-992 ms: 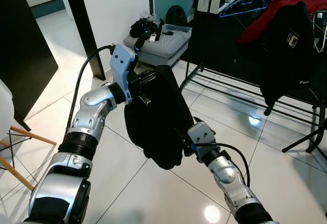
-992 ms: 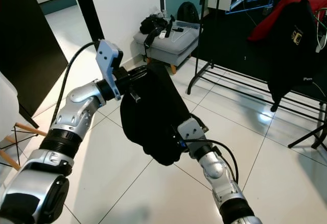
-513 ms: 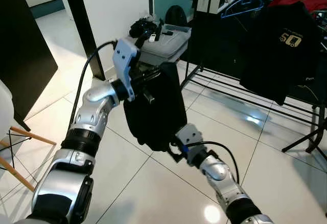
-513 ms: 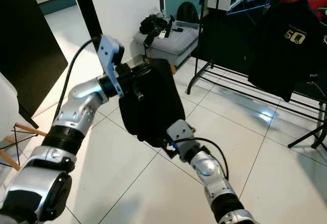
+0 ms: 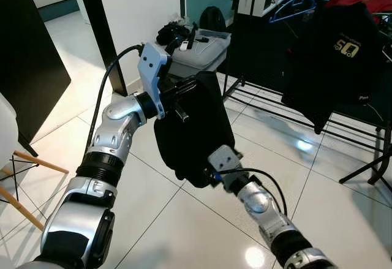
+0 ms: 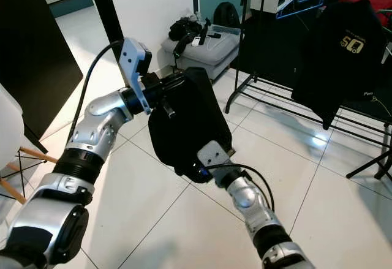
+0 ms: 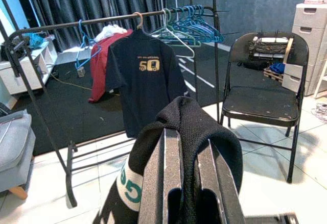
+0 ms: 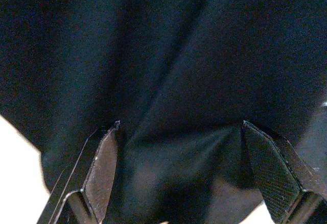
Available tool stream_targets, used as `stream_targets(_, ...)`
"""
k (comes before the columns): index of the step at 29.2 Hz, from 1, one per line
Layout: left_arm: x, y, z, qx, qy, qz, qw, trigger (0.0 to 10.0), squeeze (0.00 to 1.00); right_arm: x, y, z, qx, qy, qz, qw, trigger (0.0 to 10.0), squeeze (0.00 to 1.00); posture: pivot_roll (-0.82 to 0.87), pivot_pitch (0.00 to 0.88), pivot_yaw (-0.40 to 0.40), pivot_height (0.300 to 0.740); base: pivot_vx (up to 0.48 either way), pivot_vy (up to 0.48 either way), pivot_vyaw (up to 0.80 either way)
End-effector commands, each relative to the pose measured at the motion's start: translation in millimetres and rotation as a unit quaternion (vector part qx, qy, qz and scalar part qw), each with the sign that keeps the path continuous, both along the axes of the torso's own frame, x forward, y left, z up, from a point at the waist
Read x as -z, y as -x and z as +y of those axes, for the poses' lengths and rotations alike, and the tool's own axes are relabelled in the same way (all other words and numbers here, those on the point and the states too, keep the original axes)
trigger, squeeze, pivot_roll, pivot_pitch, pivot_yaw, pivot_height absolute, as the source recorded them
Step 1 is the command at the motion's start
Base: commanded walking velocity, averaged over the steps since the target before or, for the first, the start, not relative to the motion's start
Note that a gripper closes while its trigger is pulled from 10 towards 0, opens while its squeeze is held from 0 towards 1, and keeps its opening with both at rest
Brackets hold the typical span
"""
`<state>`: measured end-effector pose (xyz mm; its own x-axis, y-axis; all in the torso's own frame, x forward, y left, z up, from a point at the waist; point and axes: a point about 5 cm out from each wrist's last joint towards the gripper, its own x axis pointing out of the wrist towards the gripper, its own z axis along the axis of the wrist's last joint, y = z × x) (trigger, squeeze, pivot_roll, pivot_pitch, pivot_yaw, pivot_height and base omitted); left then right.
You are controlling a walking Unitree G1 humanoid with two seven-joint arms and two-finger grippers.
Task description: Hang hanger
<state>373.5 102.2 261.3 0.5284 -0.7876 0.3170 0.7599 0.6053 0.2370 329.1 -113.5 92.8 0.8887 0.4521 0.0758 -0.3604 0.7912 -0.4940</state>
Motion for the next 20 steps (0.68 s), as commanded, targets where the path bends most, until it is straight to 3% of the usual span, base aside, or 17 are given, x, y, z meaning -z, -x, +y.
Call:
stream_targets(1,-7.0,2.1,0.9,0.008,0.010,-0.012,1.000,10.0,0.00,-1.0,1.3,2.4,0.001,-0.001,-0.014,1.000,10.0,1.00,-0.04,0.102,0.048,0.740,0.000,0.000,0.00)
stream_targets(6,-6.1,3.9,1.7,0.015,0.008,-0.012,1.000,10.0,0.00,-10.2,-2.4,-6.2,0.033,0.006,-0.049,0.998,10.0,1.00,-0.04,0.102,0.047,0.740,0.000,0.000,0.00)
stream_targets(7,-5.4,4.8,1.5,0.020,0.007,-0.010,1.000,10.0,0.00,-12.9,-5.5,-14.6,0.062,0.010,-0.057,0.996,10.0,0.84,-0.04,0.102,0.047,0.740,0.000,0.000,0.00)
stream_targets(8,-5.4,4.8,1.5,0.020,0.007,-0.010,1.000,10.0,0.00,-12.9,-5.5,-14.6,0.062,0.010,-0.057,0.996,10.0,0.84,-0.04,0.102,0.047,0.740,0.000,0.000,0.00)
stream_targets(9,-4.8,5.7,0.8,0.025,0.007,-0.009,1.000,10.0,0.00,-14.8,-8.2,-23.4,0.091,0.010,-0.060,0.994,10.0,0.58,-0.04,0.099,0.046,0.740,0.000,0.000,0.00)
stream_targets(11,-4.8,5.7,0.8,0.025,0.007,-0.009,1.000,10.0,0.00,-14.8,-8.2,-23.4,0.091,0.010,-0.060,0.994,10.0,0.58,-0.04,0.099,0.046,0.740,0.000,0.000,0.00)
stream_targets(12,-4.9,6.5,0.3,0.030,0.006,-0.008,0.999,10.0,0.00,-17.6,-11.6,-33.9,0.119,-0.007,-0.060,0.991,10.0,0.31,-0.04,0.096,0.044,0.740,0.000,0.000,0.00)
stream_targets(14,-4.9,6.5,0.3,0.030,0.006,-0.008,0.999,10.0,0.00,-17.6,-11.6,-33.9,0.119,-0.007,-0.060,0.991,10.0,0.31,-0.04,0.096,0.044,0.740,0.000,0.000,0.00)
stream_targets(15,-5.5,6.6,0.3,0.031,0.007,-0.009,0.999,10.0,0.00,-18.3,-12.0,-35.6,0.120,-0.017,-0.057,0.991,0.3,0.18,-0.04,0.092,0.044,0.740,0.000,0.000,0.00)
stream_targets(16,-5.5,6.6,0.3,0.031,0.007,-0.009,0.999,10.0,0.00,-18.3,-12.0,-35.6,0.120,-0.017,-0.057,0.991,0.3,0.18,-0.04,0.092,0.044,0.740,0.000,0.000,0.00)
stream_targets(17,-5.8,6.7,0.5,0.030,0.007,-0.010,0.999,10.0,0.00,-18.4,-11.9,-36.0,0.120,-0.022,-0.060,0.991,0.0,0.09,-0.04,0.088,0.042,0.740,0.000,0.000,0.00)
stream_targets(20,-6.1,6.8,0.9,0.030,0.007,-0.011,0.999,10.0,0.00,-18.1,-11.2,-35.6,0.117,-0.028,-0.063,0.991,0.0,0.05,-0.04,0.085,0.041,0.740,0.000,0.000,0.00)
